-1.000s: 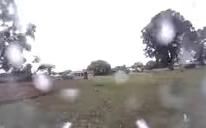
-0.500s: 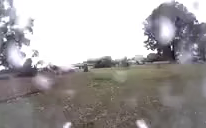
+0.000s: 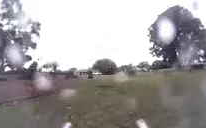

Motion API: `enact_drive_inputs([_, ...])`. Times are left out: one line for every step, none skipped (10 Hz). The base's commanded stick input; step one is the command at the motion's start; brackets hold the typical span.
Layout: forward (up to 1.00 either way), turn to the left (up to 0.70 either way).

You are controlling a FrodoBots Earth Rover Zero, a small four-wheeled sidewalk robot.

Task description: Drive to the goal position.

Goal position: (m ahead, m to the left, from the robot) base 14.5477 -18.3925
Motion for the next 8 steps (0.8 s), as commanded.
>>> enact_drive_inputs([1.00,0.01])
enact_drive_inputs([1.00,0.01])
enact_drive_inputs([1.00,0.01])
enact_drive_inputs([1.00,0.01])
enact_drive_inputs([1.00,0.01])
enact_drive_inputs([1.00,0.01])
enact_drive_inputs([1.00,0.01])
enact_drive_inputs([1.00,-0.31])
